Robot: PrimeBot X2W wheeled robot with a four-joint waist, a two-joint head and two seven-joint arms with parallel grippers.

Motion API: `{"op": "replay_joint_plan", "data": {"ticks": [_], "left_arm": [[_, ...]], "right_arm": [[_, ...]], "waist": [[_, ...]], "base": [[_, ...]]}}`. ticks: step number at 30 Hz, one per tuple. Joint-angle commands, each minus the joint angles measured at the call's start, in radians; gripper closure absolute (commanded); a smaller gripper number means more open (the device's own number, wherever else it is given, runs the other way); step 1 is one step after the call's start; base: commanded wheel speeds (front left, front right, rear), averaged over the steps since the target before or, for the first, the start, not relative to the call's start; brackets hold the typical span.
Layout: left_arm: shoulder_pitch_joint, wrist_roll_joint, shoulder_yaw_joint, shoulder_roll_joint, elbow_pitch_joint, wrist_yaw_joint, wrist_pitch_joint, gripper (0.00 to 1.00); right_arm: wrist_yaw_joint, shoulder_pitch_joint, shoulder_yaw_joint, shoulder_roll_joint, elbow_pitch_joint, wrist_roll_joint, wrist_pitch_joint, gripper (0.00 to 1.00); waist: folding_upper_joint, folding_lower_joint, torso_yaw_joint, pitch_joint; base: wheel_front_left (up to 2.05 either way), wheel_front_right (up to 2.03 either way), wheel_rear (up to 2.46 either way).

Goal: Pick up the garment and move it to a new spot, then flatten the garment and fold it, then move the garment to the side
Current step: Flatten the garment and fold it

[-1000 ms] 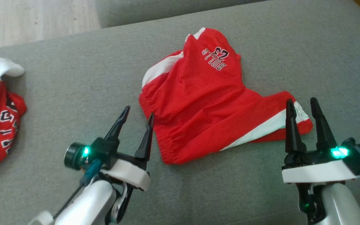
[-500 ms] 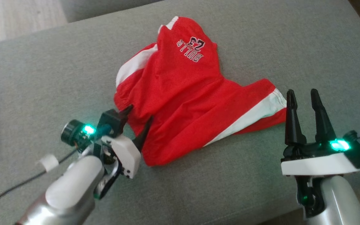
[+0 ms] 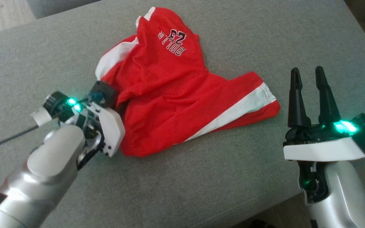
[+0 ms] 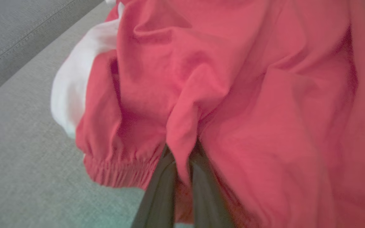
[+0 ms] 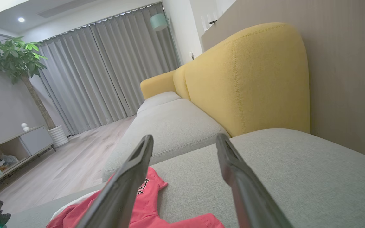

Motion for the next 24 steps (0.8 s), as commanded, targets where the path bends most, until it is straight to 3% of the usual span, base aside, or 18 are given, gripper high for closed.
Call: {"op": "replay_joint_plan", "data": {"ticks": [1, 15, 16, 20, 24], "left_arm": [[-0.057, -0.003, 0.038, 0.041, -0.007, 0.0, -0.001, 1.0], [-0.244, -0.058, 0.034, 0.067, 0.074, -0.022, 0.04, 1.0], [-0.251, -0.062, 0.034, 0.063, 0.079, -0.023, 0.033, 0.0], [-0.253, -0.071, 0.048, 0.038, 0.093, -0.019, -0.035, 0.0], [-0.231, -0.071, 0.079, 0.015, 0.082, 0.024, -0.163, 0.0]], "right_arm": [[-0.001, -0.021, 0.019, -0.003, -0.037, 0.006, -0.011, 0.0], [-0.001, -0.027, 0.046, -0.003, -0.018, 0.024, -0.011, 0.0], [-0.001, -0.028, 0.048, -0.003, -0.015, 0.024, -0.011, 0.0], [-0.001, -0.032, 0.052, -0.003, -0.002, 0.022, -0.011, 0.0], [-0.001, -0.034, 0.047, -0.003, 0.003, 0.006, -0.011, 0.0]], "waist": [[0.0, 0.0, -0.003, 0.002], [0.0, 0.0, -0.01, -0.001], [0.0, 0.0, -0.009, -0.003], [0.0, 0.0, 0.006, -0.009], [0.0, 0.0, 0.041, -0.026]], "base": [[0.0, 0.0, 0.0], [0.0, 0.0, 0.0], [0.0, 0.0, 0.0], [0.0, 0.0, 0.0], [0.0, 0.0, 0.0]]}}
